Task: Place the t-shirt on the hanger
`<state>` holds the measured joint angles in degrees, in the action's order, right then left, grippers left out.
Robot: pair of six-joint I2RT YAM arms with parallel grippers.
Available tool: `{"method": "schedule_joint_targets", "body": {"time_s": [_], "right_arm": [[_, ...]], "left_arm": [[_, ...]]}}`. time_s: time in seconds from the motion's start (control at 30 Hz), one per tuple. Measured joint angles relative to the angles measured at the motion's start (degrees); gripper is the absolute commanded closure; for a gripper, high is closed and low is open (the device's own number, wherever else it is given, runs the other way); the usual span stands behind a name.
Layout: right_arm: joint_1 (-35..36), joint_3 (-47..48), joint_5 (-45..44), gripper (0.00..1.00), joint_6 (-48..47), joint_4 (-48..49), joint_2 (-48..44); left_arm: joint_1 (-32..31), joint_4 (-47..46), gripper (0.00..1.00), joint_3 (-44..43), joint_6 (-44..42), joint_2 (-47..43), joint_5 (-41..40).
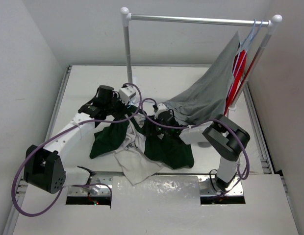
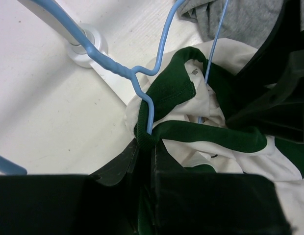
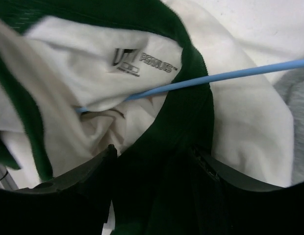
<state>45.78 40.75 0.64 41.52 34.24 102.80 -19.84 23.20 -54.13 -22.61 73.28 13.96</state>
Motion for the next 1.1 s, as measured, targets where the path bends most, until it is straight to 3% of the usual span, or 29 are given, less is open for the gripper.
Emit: {"method": "schedule_joint_targets", "body": {"time_s": [0.1,0.13,0.2,0.23,0.47,0.6,0.73,0.9,1.1], "right_arm": [[0.09,1.73,0.98,0.5,1.25,0.5,3.8],[0.07,2.23,1.25,0.7,1.51,0.57,4.83],[0.07,3.1,1.81,0.94,2.43,1.46,6.75],[0.02,3.21,2.03,1.0,2.95,1.79,7.3],[-5.14,-2.91,2.1,1.0,4.24,3.28,3.48],[-13.92,-7.43,2.64,1.0,4.52,3.76,-2.8],[-17.57,-7.91,1.09,1.0,1.73,1.46,-8.09],[-18.23,-7.17,-0.09,1.0,-2.38,-4.57,-12.96],[-19.12,-2.14,-2.29,1.0,-9.29,-12.74,-15.63]], "left_arm": [[0.02,-0.31,1.0,0.0,0.24,0.0,0.0],[0.04,-0.33,1.0,0.0,0.31,0.0,0.04],[0.37,-0.33,1.0,0.0,0.5,0.0,0.26],[0.59,-0.33,1.0,0.0,0.57,0.0,0.33],[7.96,3.87,1.0,-1.86,-2.21,0.0,7.28],[10.71,11.08,1.0,-4.04,-9.66,0.0,15.06],[10.05,18.08,1.0,-4.48,-18.4,0.0,20.76],[10.08,19.1,1.0,-4.46,-22.43,0.0,18.16],[8.55,12.74,1.0,-2.12,-21.24,-0.07,9.01]]}}
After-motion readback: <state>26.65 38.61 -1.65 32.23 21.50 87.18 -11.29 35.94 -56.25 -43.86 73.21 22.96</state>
